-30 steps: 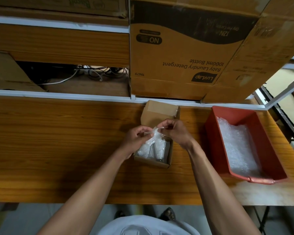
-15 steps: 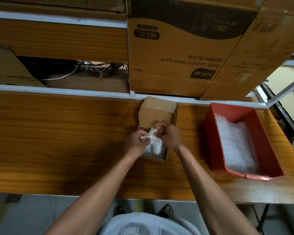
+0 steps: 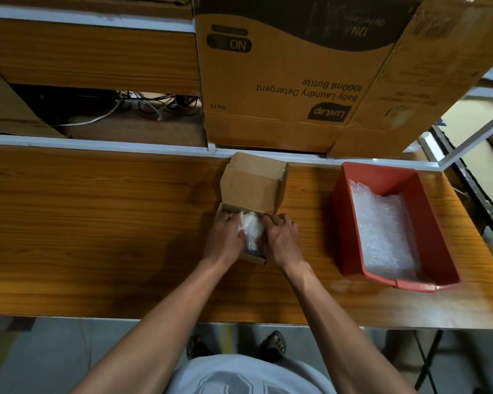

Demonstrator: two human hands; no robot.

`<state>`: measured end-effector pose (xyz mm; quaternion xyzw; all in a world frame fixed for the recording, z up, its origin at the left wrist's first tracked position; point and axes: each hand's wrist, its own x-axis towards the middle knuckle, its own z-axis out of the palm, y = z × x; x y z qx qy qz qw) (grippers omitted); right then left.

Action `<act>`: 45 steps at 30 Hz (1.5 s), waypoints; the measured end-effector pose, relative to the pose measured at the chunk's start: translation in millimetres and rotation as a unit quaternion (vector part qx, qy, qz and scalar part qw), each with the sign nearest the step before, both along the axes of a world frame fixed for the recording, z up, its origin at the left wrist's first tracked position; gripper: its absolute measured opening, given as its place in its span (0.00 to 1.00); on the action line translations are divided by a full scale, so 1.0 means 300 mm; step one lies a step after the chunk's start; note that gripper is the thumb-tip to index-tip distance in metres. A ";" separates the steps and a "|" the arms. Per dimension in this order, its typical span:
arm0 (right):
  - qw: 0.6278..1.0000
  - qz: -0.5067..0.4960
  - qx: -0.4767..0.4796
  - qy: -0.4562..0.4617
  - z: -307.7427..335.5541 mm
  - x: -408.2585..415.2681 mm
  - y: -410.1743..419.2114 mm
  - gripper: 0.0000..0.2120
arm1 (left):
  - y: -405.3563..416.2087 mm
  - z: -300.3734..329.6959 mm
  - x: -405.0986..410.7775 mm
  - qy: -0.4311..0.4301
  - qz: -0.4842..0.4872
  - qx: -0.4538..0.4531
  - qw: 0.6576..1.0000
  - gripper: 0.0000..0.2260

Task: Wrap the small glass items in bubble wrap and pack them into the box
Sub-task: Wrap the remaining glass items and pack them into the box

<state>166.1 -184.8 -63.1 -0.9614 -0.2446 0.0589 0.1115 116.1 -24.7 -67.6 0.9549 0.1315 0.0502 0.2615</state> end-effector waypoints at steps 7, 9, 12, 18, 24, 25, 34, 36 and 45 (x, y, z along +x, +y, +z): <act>0.999 -0.009 -0.029 0.018 0.014 -0.007 -0.026 0.30 | -0.010 0.003 0.006 0.057 -0.060 0.183 0.980 0.11; 0.999 -0.009 -0.036 0.024 0.017 -0.008 -0.026 0.30 | -0.004 0.003 0.009 0.069 -0.066 0.202 0.975 0.12; 0.999 -0.018 -0.029 0.027 0.019 -0.018 -0.024 0.31 | 0.012 0.001 0.013 0.069 -0.058 0.180 0.980 0.17; 0.999 -0.021 -0.023 0.027 0.019 -0.033 -0.008 0.33 | 0.008 -0.009 0.006 0.023 -0.074 0.152 0.985 0.19; 0.998 -0.038 -0.026 0.031 0.016 -0.035 -0.007 0.34 | 0.026 -0.001 0.032 0.042 -0.065 0.174 0.982 0.12; 0.998 -0.038 -0.026 0.032 0.014 -0.036 -0.009 0.33 | 0.028 -0.001 0.035 0.045 -0.062 0.176 0.981 0.11; 0.998 -0.052 -0.031 0.031 0.009 -0.039 -0.005 0.32 | 0.042 0.009 0.059 0.066 -0.109 0.166 0.978 0.07; 0.998 -0.055 -0.031 0.027 0.008 -0.040 -0.004 0.32 | 0.065 0.008 0.043 0.045 -0.116 0.158 0.980 0.11; 0.999 -0.042 -0.024 0.022 0.009 -0.032 0.020 0.31 | 0.095 -0.025 0.005 0.107 -0.202 0.168 0.959 0.17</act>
